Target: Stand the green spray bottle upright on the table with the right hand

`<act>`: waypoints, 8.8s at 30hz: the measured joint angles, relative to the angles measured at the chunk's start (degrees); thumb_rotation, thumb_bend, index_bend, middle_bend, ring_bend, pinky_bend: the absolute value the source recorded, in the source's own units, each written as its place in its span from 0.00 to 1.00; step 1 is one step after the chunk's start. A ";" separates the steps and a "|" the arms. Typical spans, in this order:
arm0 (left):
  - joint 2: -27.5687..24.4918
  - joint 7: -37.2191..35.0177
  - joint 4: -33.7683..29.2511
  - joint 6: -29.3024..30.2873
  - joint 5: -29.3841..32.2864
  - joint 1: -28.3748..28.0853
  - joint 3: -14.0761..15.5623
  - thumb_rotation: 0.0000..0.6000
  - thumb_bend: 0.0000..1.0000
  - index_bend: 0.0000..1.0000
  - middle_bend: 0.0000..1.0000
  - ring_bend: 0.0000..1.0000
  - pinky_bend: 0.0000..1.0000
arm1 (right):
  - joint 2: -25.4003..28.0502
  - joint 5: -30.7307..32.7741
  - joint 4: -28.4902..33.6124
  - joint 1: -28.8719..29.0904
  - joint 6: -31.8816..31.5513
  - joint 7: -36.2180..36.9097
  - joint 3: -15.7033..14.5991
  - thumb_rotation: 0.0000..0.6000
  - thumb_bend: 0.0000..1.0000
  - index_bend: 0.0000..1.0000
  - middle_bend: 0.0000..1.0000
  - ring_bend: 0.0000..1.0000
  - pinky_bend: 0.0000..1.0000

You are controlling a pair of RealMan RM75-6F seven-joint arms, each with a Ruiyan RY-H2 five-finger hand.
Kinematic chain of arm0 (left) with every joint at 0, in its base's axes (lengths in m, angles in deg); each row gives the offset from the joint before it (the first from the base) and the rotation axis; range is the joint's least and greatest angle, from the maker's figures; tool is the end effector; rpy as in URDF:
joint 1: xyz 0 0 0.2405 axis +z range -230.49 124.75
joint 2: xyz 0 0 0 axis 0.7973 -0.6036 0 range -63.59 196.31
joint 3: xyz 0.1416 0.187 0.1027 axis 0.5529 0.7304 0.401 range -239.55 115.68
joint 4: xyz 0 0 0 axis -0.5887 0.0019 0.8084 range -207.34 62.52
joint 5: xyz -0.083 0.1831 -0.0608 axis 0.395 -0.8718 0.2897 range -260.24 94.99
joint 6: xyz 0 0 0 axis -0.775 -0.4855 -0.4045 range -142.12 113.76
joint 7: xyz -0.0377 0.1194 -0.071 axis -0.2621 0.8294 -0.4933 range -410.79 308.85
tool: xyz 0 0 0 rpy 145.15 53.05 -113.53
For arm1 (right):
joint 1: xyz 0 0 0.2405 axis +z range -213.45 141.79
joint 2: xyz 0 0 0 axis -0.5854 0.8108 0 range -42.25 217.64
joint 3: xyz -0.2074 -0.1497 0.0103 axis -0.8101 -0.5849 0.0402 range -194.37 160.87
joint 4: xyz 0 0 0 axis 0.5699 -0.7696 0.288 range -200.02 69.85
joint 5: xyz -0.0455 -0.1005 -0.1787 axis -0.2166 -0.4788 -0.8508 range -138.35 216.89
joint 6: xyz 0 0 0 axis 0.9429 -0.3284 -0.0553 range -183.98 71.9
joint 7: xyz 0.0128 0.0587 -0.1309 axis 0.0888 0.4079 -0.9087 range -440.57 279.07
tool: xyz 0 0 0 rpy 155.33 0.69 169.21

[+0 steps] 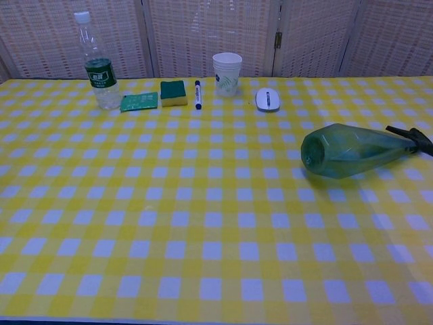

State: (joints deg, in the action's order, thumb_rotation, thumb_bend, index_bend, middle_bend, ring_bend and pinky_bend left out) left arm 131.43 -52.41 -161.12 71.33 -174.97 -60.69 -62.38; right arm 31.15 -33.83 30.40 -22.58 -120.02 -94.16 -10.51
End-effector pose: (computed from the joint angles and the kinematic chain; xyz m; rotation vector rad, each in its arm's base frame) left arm -0.3015 0.1879 0.1483 -1.5333 -0.8327 -0.9595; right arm -0.3217 -0.2329 0.1706 1.5404 -0.9042 0.5235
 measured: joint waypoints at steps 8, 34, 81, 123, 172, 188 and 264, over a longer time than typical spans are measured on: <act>0.03 -0.13 0.25 -1.31 1.82 -0.28 -0.42 0.28 0.37 0.00 0.00 0.00 0.00 | -5.92 7.25 -11.56 8.82 9.57 -3.57 2.03 1.00 0.42 0.00 0.00 0.03 0.00; 0.72 -1.19 1.39 -0.91 1.98 -0.57 -0.64 0.29 0.36 0.00 0.01 0.00 0.00 | -2.54 7.65 -11.58 13.71 27.80 9.13 -2.95 1.00 0.42 0.12 0.10 0.06 0.00; -0.55 -4.71 1.40 0.55 0.47 -0.07 0.03 0.28 0.35 0.00 0.03 0.00 0.00 | -14.78 44.65 -13.68 37.98 24.91 -18.29 -12.01 1.00 0.42 0.12 0.12 0.08 0.00; -0.26 -4.30 1.43 2.31 -0.82 0.15 -0.13 0.28 0.35 0.00 0.05 0.00 0.00 | -10.54 18.56 5.44 35.05 20.68 1.61 -1.13 1.00 0.42 0.12 0.16 0.09 0.00; 0.08 -2.76 0.67 -0.87 -0.25 -1.31 0.19 0.29 0.35 0.00 0.05 0.00 0.00 | -2.29 19.12 -15.21 29.25 39.19 25.36 -4.09 1.00 0.42 0.12 0.16 0.12 0.00; -0.80 -5.35 0.38 0.68 -1.21 -0.83 0.53 0.28 0.35 0.00 0.06 0.00 0.00 | 1.47 12.13 -7.48 23.76 27.25 33.78 5.82 1.00 0.42 0.09 0.15 0.12 0.00; -2.79 -12.06 2.31 2.46 -2.52 -0.33 1.22 0.28 0.35 0.00 0.06 0.00 0.00 | -34.57 37.48 -36.35 40.83 16.50 -8.60 9.93 1.00 0.42 0.67 0.55 0.47 0.34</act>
State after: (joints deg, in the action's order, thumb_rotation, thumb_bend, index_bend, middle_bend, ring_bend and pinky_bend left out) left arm 128.64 -64.47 -158.81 73.78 -177.48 -61.01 -61.16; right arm -3.42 3.65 -5.96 18.25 -103.52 -102.76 -0.58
